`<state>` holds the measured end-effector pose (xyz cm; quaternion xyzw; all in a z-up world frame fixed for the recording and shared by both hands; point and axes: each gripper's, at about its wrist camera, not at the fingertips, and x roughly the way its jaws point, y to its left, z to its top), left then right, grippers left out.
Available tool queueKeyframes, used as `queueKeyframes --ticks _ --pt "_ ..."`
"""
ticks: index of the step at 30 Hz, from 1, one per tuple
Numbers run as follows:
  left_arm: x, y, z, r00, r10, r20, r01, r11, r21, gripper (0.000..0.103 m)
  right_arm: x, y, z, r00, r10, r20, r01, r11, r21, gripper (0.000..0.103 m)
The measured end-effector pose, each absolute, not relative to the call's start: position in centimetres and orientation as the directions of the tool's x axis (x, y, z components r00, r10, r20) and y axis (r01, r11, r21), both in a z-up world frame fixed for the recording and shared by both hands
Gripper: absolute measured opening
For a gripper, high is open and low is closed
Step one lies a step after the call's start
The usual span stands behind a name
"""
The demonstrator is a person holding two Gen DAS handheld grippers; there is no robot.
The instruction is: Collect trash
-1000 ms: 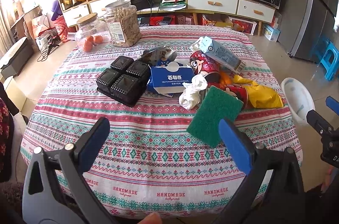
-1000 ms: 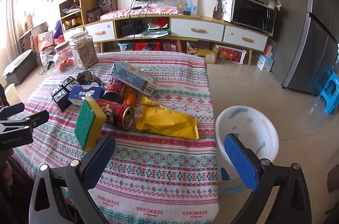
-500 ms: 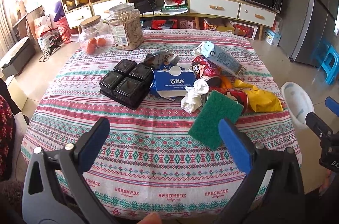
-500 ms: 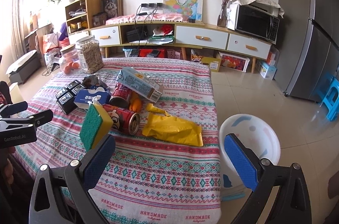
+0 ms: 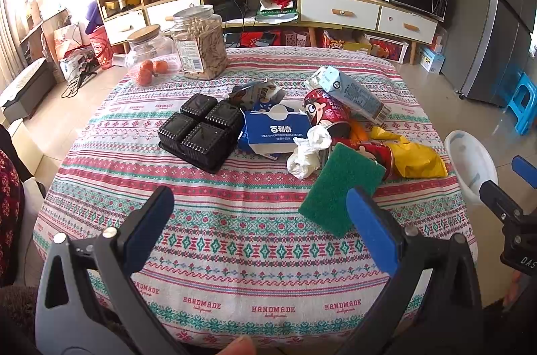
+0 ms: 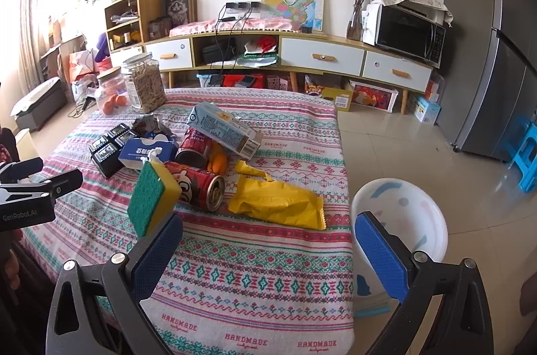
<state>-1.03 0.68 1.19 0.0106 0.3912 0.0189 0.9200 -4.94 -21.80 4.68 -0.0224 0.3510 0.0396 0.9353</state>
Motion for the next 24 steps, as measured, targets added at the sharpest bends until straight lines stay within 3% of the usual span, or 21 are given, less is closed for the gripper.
queueKeyframes --ticks 24 --pt "-1.05 0.77 1.15 0.694 0.043 -0.719 -0.023 0.999 0.038 0.102 -4.64 -21.99 4.92 0.75 0.044 -0.66 -0.073 0.997 -0.017 0.103"
